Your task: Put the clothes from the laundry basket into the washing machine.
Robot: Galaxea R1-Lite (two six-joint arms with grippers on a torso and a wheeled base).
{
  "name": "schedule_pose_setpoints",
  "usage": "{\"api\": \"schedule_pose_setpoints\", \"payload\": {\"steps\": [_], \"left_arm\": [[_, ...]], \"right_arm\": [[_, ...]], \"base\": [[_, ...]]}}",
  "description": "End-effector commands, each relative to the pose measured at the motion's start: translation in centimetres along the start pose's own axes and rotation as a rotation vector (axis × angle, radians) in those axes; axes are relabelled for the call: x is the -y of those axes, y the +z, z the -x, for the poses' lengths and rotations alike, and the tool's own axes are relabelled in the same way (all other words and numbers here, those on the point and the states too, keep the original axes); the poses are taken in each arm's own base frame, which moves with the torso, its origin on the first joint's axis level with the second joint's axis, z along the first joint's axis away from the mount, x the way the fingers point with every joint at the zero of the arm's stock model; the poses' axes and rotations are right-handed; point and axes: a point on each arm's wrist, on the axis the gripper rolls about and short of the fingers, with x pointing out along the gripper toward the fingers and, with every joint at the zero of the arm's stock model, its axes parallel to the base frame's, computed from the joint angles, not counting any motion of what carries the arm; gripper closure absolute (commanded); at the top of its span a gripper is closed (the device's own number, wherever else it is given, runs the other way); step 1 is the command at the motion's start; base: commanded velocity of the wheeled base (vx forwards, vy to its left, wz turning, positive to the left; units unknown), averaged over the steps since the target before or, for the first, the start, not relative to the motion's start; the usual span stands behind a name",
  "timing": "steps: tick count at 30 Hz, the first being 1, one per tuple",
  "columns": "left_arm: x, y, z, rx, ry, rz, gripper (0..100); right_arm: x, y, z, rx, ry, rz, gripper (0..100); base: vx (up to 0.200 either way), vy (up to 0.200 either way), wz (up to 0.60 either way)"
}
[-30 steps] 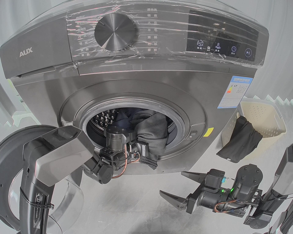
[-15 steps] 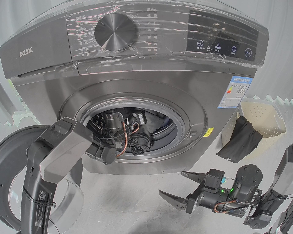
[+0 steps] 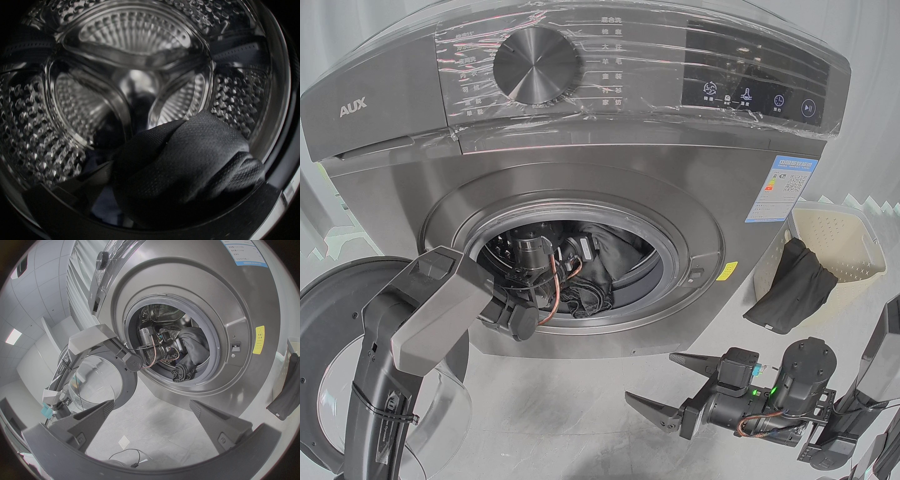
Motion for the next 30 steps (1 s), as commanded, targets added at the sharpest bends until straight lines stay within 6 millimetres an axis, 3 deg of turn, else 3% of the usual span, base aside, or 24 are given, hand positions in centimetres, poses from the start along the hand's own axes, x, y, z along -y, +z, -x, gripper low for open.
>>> {"api": "schedule_pose_setpoints", "payload": {"steps": [1, 7, 11, 26, 27, 30], "left_arm": [[0.5, 0.3, 3.3, -0.149, -0.063, -0.01, 0], [0.6, 1.2, 5.4, -0.238, -0.109, -0.02, 0], [0.8, 0.5, 6.2, -0.281, -0.137, -0.031, 0], [1.4, -5.6, 6.8, -0.425, -0.175, -0.102, 0], [1.3, -5.7, 6.7, -0.422, -0.174, -0.102, 100], [1.4, -5.3, 6.3, -0.399, -0.174, -0.096, 100]], "right_arm": [[0.0, -0.1, 0.0, -0.004, 0.0, -0.002, 0], [0.0, -0.1, 0.0, -0.006, 0.002, -0.002, 0], [-0.2, -0.1, 0.0, -0.006, 0.009, 0.0, 0], [-0.4, -0.2, -0.1, -0.006, 0.017, -0.001, 0], [-0.4, -0.2, 0.0, -0.007, 0.017, -0.001, 0], [-0.4, -0.2, -0.1, -0.006, 0.017, -0.002, 0]], "base": [[0.0, 0.0, 0.0], [0.0, 0.0, 0.0], [0.0, 0.0, 0.0], [0.0, 0.0, 0.0], [0.0, 0.0, 0.0], [0.0, 0.0, 0.0]]}}
